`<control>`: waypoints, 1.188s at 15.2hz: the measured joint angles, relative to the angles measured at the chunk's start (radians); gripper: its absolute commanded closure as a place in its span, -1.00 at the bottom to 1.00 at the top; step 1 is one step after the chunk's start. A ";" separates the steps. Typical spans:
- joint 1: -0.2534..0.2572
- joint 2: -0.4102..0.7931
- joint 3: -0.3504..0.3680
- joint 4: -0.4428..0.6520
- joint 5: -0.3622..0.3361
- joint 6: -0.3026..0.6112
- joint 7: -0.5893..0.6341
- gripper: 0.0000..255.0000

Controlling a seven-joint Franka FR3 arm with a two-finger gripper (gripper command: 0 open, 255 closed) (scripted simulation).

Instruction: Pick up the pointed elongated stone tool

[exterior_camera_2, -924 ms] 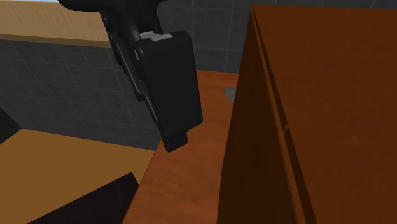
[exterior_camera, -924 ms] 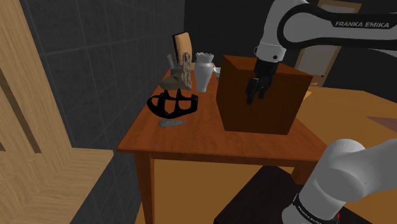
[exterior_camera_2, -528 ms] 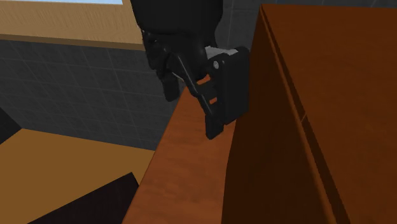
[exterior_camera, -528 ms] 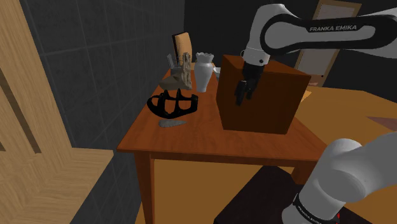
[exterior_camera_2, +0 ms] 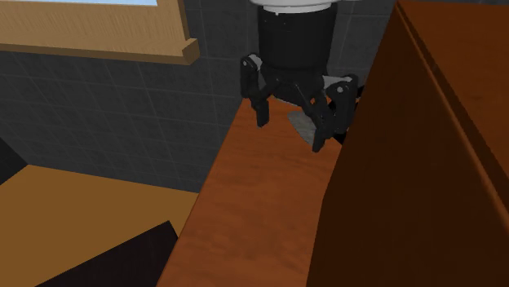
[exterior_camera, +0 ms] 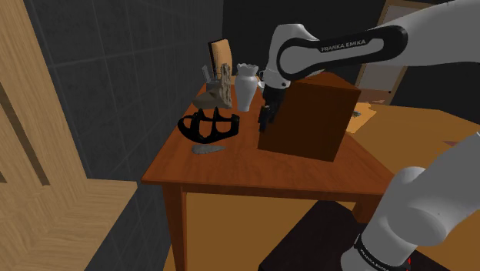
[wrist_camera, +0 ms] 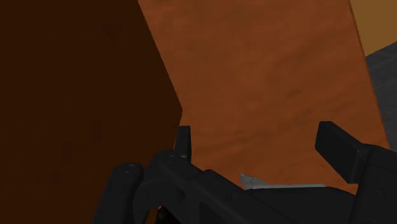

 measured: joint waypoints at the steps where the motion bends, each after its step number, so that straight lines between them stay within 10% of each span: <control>1: 0.005 0.039 -0.001 0.031 -0.001 0.011 -0.023 -1.00; 18: 0.098 0.615 0.073 0.461 -0.029 0.168 -0.294 -1.00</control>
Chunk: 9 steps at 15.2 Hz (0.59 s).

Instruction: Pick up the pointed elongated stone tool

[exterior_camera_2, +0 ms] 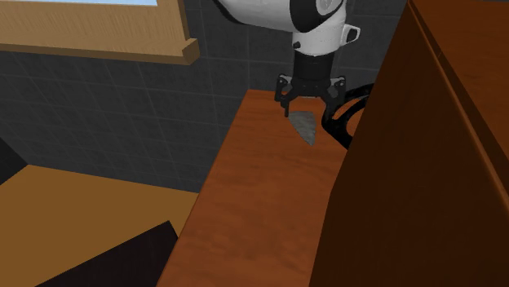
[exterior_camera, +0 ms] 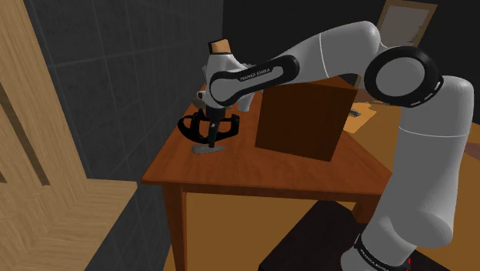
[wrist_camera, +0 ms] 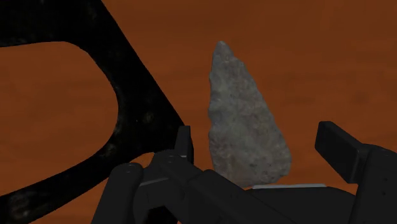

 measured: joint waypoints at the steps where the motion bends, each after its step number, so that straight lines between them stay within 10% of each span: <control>1: 0.001 0.011 0.001 0.001 -0.001 0.010 -0.005 -1.00; 8: 0.004 0.049 0.001 -0.033 -0.008 0.083 -0.004 -1.00; 9: 0.003 0.051 0.001 -0.033 -0.008 0.084 -0.004 1.00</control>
